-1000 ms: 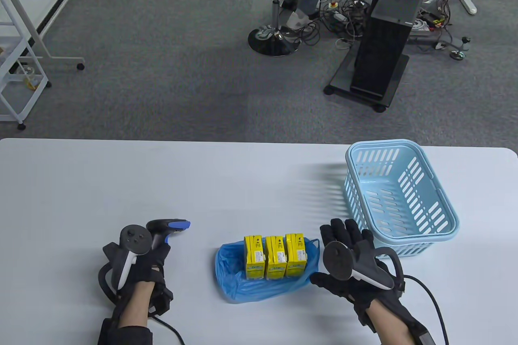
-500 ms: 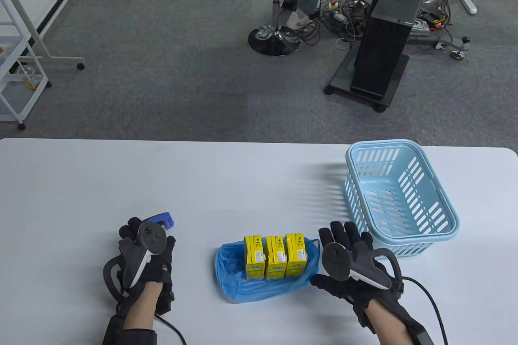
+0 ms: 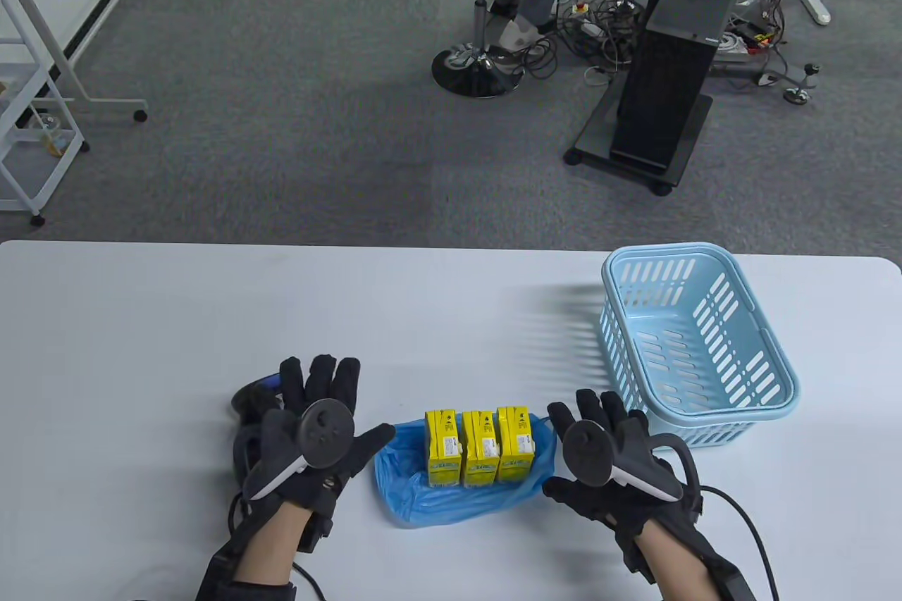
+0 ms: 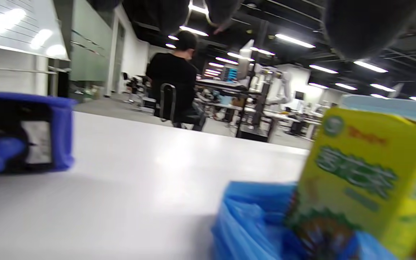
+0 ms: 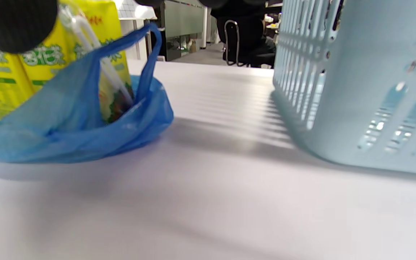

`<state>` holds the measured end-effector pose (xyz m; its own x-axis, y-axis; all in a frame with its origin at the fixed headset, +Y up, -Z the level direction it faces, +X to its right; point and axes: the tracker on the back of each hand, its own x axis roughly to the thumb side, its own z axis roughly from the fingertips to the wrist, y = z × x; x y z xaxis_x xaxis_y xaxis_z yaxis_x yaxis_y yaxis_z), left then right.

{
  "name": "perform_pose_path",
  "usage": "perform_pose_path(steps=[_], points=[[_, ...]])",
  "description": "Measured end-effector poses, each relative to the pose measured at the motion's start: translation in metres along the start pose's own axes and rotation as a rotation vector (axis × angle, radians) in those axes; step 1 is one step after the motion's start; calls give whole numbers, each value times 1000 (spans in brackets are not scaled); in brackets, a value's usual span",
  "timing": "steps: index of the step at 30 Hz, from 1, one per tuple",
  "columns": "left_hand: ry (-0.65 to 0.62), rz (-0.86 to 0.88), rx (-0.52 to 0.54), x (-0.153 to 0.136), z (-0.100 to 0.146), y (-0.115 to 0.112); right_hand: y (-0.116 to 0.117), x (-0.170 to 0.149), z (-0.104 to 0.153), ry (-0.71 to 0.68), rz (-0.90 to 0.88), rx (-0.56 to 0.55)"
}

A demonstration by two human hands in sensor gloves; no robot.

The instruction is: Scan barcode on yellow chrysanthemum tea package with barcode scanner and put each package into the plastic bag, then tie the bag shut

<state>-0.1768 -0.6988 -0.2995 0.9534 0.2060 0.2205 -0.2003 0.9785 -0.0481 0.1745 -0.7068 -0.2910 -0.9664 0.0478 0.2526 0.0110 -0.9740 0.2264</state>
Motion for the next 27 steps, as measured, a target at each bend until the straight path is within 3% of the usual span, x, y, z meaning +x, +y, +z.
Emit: perform_pose_path(steps=[2,4,9,17,22,27], points=[[-46,22,-26,8,-1,-7,0,-1,-1,3,-36,-87],[-72,35,-87,18,-3,-17,2,-1,-1,1,-54,-98],[-95,-109,-212,37,-9,-38,10,1,-6,-1,-79,-168],[-25,-199,-298,37,-13,-70,34,-5,-19,28,-240,-132],[-8,-205,-284,36,-13,-80,55,-2,-25,22,-215,-67],[32,-161,-168,40,-13,-76,56,-3,-24,20,-271,-105]])
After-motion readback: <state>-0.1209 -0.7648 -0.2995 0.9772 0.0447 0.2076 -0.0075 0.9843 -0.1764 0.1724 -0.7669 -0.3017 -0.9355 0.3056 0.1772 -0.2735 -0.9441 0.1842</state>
